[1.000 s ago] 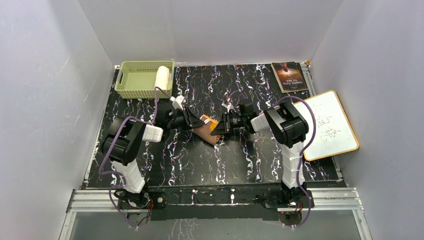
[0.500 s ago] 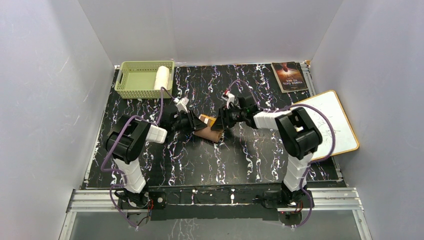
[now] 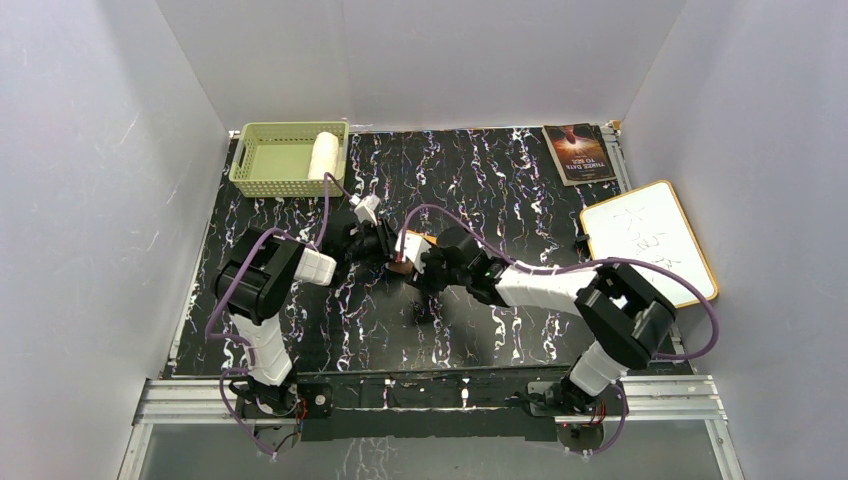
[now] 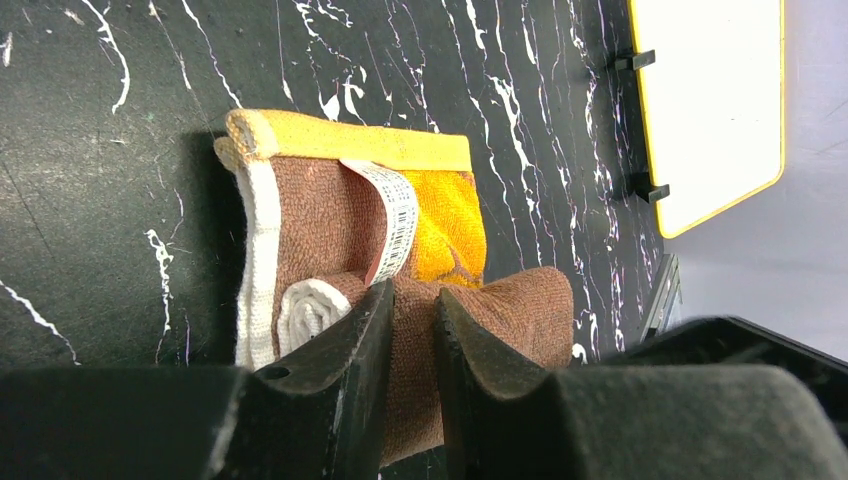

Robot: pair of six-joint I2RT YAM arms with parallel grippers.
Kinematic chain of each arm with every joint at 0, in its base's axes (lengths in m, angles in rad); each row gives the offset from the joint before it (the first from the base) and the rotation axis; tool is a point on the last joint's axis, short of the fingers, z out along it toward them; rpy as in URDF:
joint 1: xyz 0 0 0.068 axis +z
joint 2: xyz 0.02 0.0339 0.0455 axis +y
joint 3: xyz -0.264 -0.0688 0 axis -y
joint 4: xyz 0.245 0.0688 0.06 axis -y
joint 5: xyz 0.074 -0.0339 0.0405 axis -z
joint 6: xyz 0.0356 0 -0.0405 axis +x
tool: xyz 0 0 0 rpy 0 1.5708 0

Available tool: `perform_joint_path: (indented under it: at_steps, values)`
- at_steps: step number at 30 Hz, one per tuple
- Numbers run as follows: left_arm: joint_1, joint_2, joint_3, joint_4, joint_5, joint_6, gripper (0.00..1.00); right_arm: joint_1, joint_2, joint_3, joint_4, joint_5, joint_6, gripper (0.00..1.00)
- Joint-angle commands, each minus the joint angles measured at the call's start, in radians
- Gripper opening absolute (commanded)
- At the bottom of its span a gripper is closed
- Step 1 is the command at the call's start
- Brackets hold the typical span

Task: Roll the towels
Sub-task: Roll the towel at the center of the board.

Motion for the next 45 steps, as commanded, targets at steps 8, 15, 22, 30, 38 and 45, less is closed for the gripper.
perform_joint_path:
  at_steps: [8,15,22,30,38,45]
  values:
    - [-0.015,0.059,0.001,-0.100,-0.015,0.065,0.22,0.063,0.117,0.014,-0.011,0.359,-0.235,0.54]
    - [-0.014,0.056,0.015,-0.096,0.042,0.063,0.22,0.080,0.171,0.000,0.032,0.531,-0.204,0.47]
    - [0.026,0.044,0.031,-0.099,0.126,0.064,0.22,0.080,0.218,0.047,0.007,0.640,-0.119,0.20]
    - [0.124,-0.068,-0.004,-0.031,0.223,-0.002,0.24,0.072,0.199,0.127,-0.158,0.410,0.047,0.08]
    - [0.229,-0.447,0.012,-0.358,0.148,0.119,0.25,0.017,0.132,0.193,-0.319,-0.057,0.310,0.09]
    - [0.225,-0.571,-0.112,-0.365,0.131,0.055,0.25,-0.083,0.259,0.236,-0.227,-0.436,0.529,0.00]
